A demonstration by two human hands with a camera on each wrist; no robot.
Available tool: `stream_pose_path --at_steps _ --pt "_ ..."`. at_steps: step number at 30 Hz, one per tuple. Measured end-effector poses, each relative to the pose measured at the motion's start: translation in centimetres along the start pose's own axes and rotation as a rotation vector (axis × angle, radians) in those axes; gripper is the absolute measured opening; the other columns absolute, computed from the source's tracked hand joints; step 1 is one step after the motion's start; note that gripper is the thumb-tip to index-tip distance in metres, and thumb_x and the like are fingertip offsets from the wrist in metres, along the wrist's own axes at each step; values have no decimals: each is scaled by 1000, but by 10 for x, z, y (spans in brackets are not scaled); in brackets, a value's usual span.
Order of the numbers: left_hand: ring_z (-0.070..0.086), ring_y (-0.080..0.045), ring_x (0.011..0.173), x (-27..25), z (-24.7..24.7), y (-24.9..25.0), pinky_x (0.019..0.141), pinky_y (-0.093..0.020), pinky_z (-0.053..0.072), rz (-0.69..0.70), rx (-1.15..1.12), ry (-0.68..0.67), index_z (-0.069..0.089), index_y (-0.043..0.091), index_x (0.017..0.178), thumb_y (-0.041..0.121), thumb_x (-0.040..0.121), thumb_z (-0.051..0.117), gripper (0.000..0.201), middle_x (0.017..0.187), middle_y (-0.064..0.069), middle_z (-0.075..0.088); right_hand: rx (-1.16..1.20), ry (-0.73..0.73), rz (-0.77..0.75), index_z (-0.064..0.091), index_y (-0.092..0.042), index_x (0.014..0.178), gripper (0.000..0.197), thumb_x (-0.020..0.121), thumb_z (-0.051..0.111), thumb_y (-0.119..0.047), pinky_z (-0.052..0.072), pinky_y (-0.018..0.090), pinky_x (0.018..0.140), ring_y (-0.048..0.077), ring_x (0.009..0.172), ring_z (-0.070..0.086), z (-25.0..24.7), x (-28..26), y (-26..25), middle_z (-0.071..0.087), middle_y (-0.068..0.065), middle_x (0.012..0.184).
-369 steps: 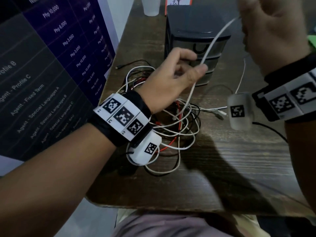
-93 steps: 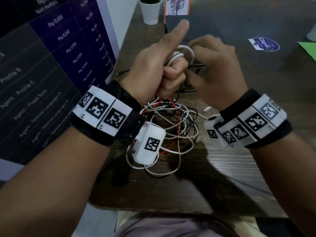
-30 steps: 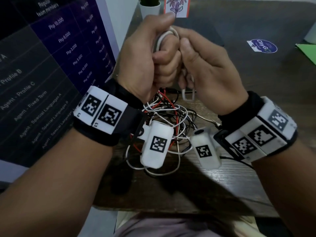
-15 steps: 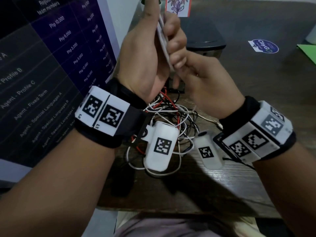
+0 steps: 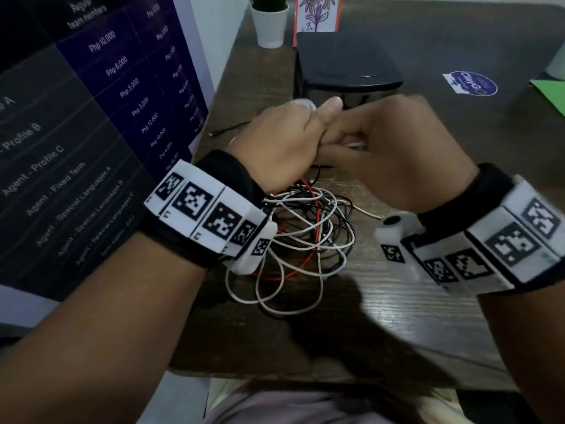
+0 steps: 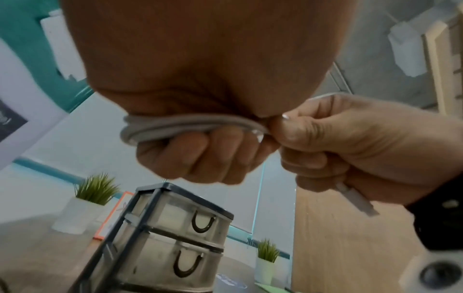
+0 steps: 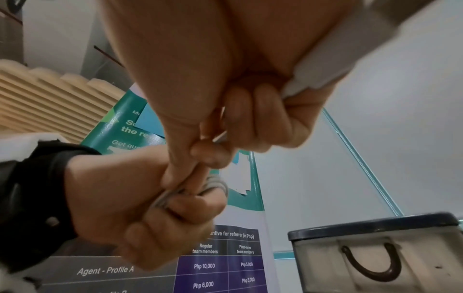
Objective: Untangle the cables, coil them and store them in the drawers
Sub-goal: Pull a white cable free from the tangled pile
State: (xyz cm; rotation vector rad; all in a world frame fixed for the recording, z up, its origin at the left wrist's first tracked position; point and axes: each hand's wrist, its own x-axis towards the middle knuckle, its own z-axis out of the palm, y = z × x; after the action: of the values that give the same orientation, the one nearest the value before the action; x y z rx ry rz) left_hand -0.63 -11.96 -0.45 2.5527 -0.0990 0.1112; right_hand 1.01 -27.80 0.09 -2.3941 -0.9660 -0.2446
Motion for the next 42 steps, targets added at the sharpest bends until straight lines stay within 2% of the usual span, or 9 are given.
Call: stream_pose_path --at_steps 4,7,10,16,22,27,36,39,42 --pt "50 -2 42 -3 -2 2 60 -31 38 -73 -196 -85 52 13 51 59 101 19 76 42 4 52 30 126 -56 77 -26 77 17 78 75 -43 53 34 70 9 71 67 -1 1 2 72 -9 72" --pt "39 -5 32 -6 -5 7 46 -24 33 -93 -334 -135 42 15 47 59 101 18 74 37 5 42 63 198 -114 75 -18 76 22 78 78 -39 51 32 67 10 70 65 4 2 6 71 -5 73" --pt "32 -12 33 -11 -7 10 36 -17 25 -110 -514 -151 35 16 48 60 101 22 70 42 -1 36 100 236 -164 69 -12 76 29 78 78 -39 42 20 65 3 68 53 7 2 8 61 -4 78" --pt "21 -15 37 -15 -9 7 44 -19 14 -117 -769 -279 32 20 43 62 100 22 72 41 0 31 299 191 -232 57 -5 80 33 86 75 -32 35 4 62 -9 62 51 12 -2 9 55 -14 70" --pt "27 -12 33 -11 -1 5 43 -21 21 -173 -814 -214 55 2 52 62 99 28 82 38 -2 41 236 230 -169 59 -5 82 33 87 73 -35 39 8 64 -11 62 53 17 6 14 55 -20 66" --pt "32 -13 34 -10 7 -5 41 -19 27 -162 -902 -16 59 5 60 49 98 49 60 42 -1 39 160 302 -98 60 -11 81 36 86 71 -45 53 38 64 12 64 64 24 9 21 70 -3 70" --pt "23 -9 39 -9 10 -11 41 -21 17 -164 -877 -22 54 11 64 34 104 43 47 44 6 38 250 256 -6 60 -14 82 27 90 68 -39 43 24 50 13 49 56 25 12 23 58 -12 54" --pt "23 -8 35 -8 10 -12 38 -17 18 -190 -811 -3 49 15 61 34 104 43 48 44 7 34 248 229 -25 67 -13 85 23 91 68 -35 40 13 56 2 58 55 18 11 26 58 -19 62" --pt "23 -8 35 -7 9 -13 38 -18 18 -220 -843 11 46 18 57 34 104 45 49 46 5 33 217 199 -51 71 -15 91 10 89 66 -23 46 21 69 2 71 55 14 13 33 60 -13 80"
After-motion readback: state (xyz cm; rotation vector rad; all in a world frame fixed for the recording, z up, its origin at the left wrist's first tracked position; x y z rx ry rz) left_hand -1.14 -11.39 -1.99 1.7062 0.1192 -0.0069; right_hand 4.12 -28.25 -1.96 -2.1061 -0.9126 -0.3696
